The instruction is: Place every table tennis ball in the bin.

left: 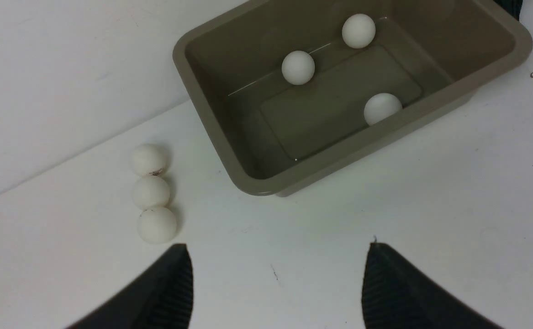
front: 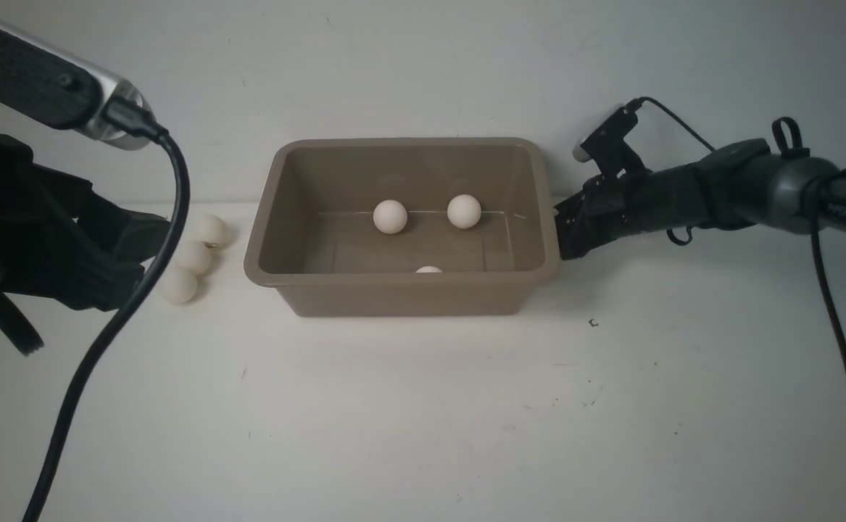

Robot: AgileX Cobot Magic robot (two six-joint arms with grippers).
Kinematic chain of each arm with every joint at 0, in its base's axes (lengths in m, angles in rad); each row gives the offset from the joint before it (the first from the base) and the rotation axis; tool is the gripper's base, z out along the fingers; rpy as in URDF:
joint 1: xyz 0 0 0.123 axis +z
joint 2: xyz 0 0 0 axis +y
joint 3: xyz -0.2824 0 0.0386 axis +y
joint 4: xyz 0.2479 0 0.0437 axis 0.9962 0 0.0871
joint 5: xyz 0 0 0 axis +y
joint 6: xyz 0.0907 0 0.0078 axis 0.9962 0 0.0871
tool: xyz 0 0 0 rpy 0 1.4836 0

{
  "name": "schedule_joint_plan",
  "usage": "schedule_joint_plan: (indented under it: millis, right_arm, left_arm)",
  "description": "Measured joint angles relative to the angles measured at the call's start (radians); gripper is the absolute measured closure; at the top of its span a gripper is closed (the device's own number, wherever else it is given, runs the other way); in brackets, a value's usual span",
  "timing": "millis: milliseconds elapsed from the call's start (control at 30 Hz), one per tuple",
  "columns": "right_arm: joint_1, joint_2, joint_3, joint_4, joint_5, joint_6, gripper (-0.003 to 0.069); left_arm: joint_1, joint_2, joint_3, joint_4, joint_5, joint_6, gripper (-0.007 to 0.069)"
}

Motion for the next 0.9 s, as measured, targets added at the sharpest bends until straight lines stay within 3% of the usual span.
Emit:
schedule_joint_plan:
  millis: [333,500,700,900]
  right_arm:
    - [-0.003,-0.014,0.000,-0.053,-0.019,0.011,0.0300]
    - [-0.045,-0.082,0.000,-0.131,-0.012,0.072,0.0300]
    - [-0.103,-0.155,0.000,-0.136,0.027,0.081,0.0300]
    - [-0.118,-0.236,0.000,-0.145,0.124,0.100,0.0300]
  left_arm:
    - [0.000,0.000,0.000,0.032,0.000,-0.001,0.0178]
    - [0.000,0.000,0.000,0.175,0.000,-0.072,0.0178]
    - [0.000,0.000,0.000,0.368,0.000,-0.233,0.0178]
    - [0.000,0.000,0.000,0.409,0.000,-0.290,0.0178]
